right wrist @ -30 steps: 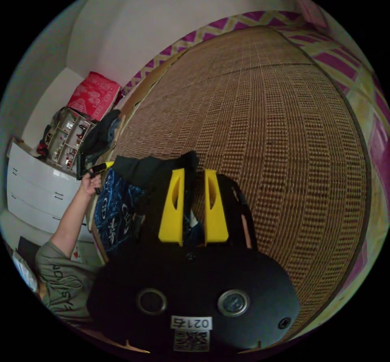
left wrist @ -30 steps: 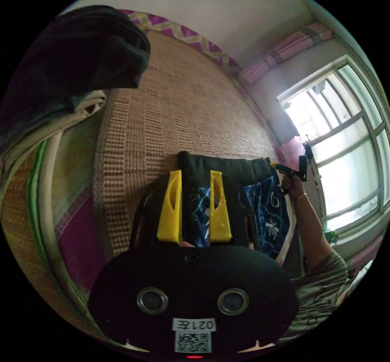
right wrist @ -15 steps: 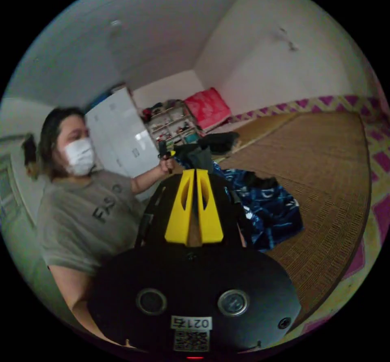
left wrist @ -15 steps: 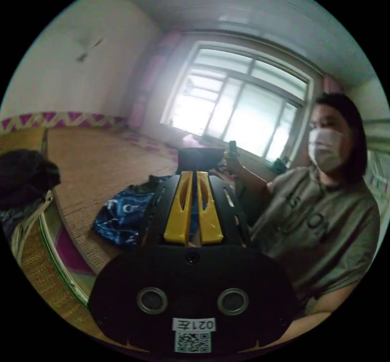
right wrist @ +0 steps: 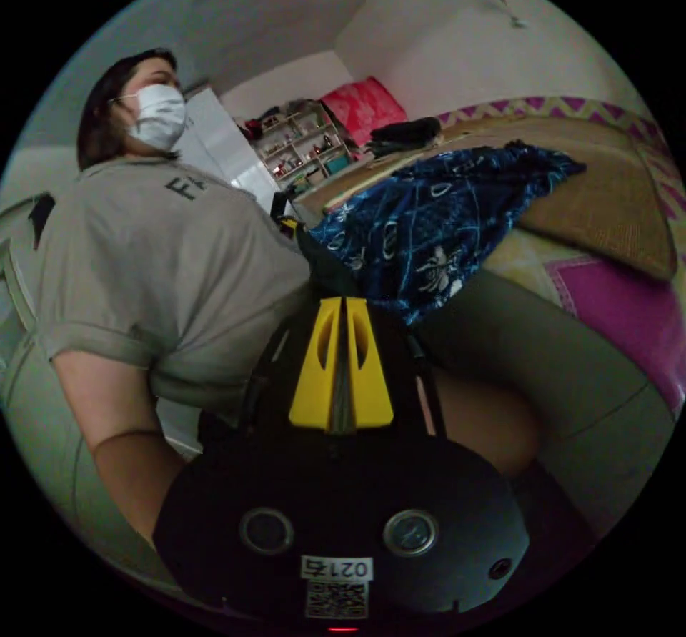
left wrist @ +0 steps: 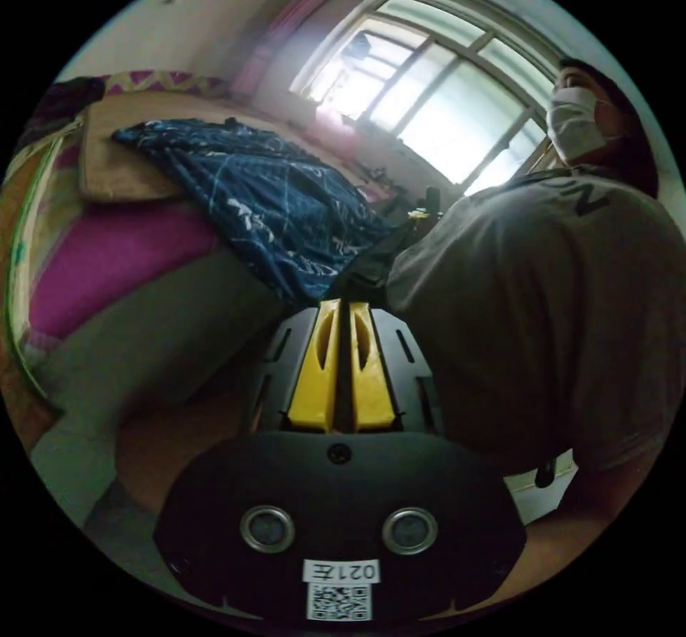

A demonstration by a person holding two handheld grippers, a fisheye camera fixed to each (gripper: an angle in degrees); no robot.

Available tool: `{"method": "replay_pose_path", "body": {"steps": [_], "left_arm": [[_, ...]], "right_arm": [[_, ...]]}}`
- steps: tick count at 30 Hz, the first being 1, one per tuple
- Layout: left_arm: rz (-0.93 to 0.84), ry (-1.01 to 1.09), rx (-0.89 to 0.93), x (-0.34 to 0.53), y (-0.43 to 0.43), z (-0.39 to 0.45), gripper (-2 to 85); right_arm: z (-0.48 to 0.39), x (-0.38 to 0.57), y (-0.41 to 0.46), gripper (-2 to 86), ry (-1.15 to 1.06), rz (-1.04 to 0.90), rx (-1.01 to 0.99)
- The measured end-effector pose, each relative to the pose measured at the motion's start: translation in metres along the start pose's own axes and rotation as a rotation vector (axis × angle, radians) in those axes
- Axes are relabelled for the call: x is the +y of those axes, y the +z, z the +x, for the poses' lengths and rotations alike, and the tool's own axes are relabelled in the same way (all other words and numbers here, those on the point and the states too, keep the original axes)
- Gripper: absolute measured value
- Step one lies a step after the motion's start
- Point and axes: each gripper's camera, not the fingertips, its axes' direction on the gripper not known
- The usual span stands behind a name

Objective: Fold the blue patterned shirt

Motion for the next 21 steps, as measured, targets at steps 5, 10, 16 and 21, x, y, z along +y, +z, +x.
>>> {"method": "replay_pose_path", "body": {"steps": [5, 10, 16, 21], "left_arm": [[0.331, 0.031, -0.201, -0.065, -0.046, -0.026, 0.8], [0.354, -0.216, -0.33, -0.184, -0.03, -0.117, 10.1], [0.231, -0.37, -0.378, -0.301, -0.008, -0.25, 12.8], [0.045, -0.309, -0.448, -0.37, 0.045, -0.325, 13.5]], "right_arm": [[0.065, -0.081, -0.013, 11.7, 0.017, 0.183, 0.155], [0.195, -0.19, -0.006, 13.1, 0.283, 0.238, 0.384], [0.354, -0.296, 0.027, 14.3, 0.437, -0.012, 0.503], [0.425, -0.35, 0.073, 14.7, 0.322, -0.152, 0.407]]}}
